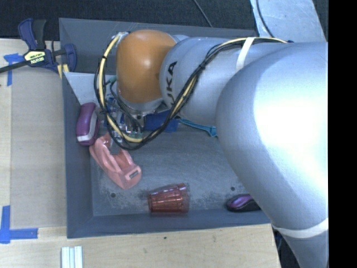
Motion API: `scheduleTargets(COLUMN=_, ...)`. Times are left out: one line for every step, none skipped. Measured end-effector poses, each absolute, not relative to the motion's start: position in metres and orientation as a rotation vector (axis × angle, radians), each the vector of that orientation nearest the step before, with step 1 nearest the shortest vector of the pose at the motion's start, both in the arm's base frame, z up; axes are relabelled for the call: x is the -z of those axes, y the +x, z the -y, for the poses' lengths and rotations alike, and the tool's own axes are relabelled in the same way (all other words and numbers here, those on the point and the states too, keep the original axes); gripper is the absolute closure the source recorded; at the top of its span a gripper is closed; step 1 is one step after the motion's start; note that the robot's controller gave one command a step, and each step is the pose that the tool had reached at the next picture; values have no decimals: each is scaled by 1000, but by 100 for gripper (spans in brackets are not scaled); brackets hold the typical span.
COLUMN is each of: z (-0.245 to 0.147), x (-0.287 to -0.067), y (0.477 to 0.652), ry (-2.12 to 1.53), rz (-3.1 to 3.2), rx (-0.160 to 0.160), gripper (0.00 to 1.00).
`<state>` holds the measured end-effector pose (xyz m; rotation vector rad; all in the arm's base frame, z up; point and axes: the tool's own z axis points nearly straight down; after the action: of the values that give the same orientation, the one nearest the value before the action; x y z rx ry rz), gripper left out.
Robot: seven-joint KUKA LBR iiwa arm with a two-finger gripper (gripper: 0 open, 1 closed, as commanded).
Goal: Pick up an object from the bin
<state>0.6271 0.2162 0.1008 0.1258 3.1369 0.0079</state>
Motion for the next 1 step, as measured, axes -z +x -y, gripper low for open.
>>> scheduleTargets(z=-143, x=-102, y=574, ry=-915, rz=-2996, rx=-12, gripper=0)
